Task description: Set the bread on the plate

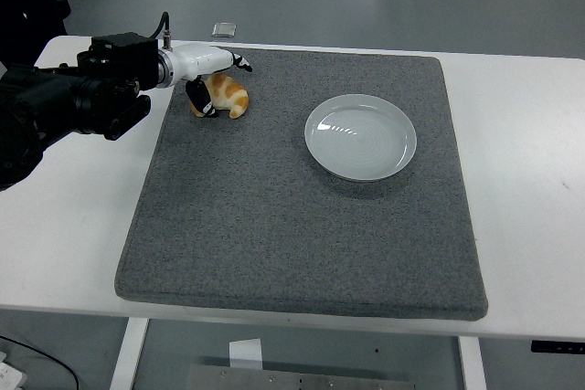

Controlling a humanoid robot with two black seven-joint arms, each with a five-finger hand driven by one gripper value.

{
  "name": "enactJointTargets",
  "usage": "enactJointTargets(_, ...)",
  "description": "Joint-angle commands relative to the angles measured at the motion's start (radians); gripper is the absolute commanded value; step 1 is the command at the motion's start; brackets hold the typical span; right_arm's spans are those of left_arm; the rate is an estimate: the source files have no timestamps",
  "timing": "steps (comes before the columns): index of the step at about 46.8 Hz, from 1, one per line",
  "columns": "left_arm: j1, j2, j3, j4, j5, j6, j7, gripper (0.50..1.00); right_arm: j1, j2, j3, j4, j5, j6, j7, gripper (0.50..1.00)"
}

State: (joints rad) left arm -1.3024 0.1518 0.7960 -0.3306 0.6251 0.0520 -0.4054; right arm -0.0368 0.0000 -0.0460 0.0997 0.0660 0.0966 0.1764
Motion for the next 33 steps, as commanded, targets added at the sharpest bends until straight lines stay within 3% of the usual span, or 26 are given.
enactJointTargets(1,0.006,-0.006,0.000,0.002,-0.001,0.002,0.000,0.951,0.000,0.000,0.000,0.000,0.000,0.000,0.000,0.932)
enactJointTargets(20,0.028,-0.041,0.006,0.028,0.001,0.032,0.002,0.851,0.000,0.000,0.000,0.000,0.000,0.000,0.000,0.932)
enactJointTargets(33,0.032,-0.046,0.009,0.039,0.001,0.035,0.007,0.733,0.000,0.000,0.000,0.000,0.000,0.000,0.000,0.932)
